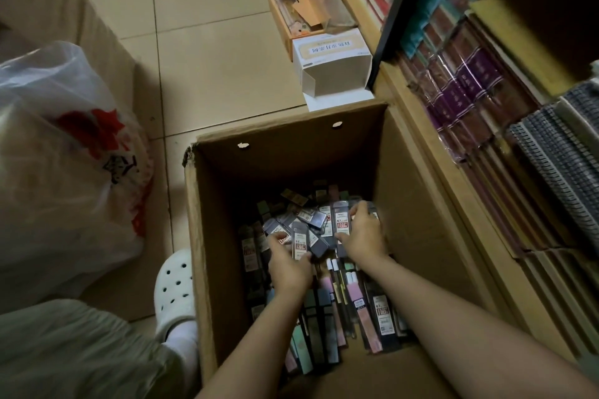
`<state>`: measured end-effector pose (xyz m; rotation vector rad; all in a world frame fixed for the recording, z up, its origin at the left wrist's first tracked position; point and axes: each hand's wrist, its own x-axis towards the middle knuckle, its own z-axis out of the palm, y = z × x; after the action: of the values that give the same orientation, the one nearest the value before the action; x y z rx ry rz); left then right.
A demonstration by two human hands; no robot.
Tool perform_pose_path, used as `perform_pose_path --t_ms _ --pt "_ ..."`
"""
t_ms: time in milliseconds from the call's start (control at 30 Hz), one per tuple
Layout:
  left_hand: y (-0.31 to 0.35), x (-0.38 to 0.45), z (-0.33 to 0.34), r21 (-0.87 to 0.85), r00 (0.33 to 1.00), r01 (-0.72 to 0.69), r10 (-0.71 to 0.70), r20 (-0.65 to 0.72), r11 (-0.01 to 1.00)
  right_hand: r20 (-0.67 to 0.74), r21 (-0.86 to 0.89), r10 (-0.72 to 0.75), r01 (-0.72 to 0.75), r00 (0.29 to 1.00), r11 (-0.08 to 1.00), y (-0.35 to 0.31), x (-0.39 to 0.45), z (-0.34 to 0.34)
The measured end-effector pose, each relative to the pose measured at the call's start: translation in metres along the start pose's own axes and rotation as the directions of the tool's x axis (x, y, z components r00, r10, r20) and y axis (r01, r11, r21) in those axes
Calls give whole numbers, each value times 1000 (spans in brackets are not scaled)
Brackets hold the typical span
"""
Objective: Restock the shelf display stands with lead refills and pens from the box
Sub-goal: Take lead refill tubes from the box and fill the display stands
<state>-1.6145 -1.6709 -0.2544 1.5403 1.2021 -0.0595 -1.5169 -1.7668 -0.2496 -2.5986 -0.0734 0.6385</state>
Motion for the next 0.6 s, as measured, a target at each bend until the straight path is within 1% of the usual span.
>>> perform_pose_path --t_ms 100,200,267,333,400,533,600 --pt "2 1 1 -101 989 122 -112 93 987 9 141 91 -91 996 986 3 -1 -4" --pt "2 -9 1 -164 975 147 -115 190 975 36 172 109 -113 993 979 14 -6 -15" --pt "2 -18 1 -257 964 192 -132 232 947 122 265 124 -152 985 952 19 -16 -24" --pt "2 -25 1 -343 952 254 -170 255 905 264 414 139 -242 954 877 19 -30 -31" --pt "-1 -29 1 -359 949 249 -152 278 900 364 484 121 -299 924 822 18 -44 -35" --pt "-1 -36 1 -402 929 202 -45 367 893 463 494 52 -306 885 814 17 -61 -32" --pt "0 -37 1 -403 927 194 -32 374 895 485 474 22 -284 874 833 17 -61 -29"
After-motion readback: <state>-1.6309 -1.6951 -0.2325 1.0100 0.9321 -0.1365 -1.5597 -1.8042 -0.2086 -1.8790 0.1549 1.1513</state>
